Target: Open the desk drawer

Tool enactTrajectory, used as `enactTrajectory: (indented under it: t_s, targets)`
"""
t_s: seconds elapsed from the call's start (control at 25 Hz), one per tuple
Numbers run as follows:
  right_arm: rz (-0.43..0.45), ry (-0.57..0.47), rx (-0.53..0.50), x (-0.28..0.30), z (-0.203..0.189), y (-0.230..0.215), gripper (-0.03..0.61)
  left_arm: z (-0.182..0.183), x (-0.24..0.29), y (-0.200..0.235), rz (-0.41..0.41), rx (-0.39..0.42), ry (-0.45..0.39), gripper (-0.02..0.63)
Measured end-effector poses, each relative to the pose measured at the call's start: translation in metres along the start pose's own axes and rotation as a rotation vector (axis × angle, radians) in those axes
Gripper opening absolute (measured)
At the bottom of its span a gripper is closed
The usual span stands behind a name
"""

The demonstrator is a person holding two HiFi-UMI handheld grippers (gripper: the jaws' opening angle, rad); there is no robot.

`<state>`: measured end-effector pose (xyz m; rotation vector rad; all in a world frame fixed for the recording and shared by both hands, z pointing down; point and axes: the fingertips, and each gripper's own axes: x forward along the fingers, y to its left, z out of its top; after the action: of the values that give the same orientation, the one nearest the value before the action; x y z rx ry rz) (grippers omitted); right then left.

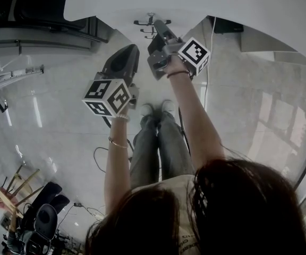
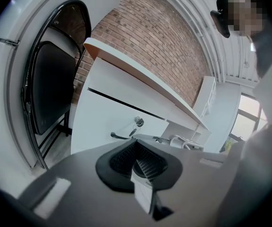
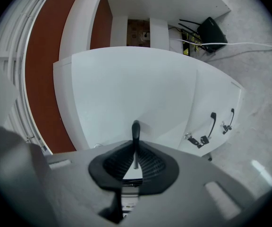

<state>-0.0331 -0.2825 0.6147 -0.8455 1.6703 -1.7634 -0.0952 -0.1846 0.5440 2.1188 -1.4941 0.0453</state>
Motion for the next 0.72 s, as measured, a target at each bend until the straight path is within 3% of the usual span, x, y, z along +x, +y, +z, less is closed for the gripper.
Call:
enactTrajectory:
  t_s: [0.72]
  targets:
    - [-0.008,-0.038,0.021,0.002,0.004,-0.018,0.025,-0.012,0.008,0.008,-0.012,-0.004,0.026,-0.002]
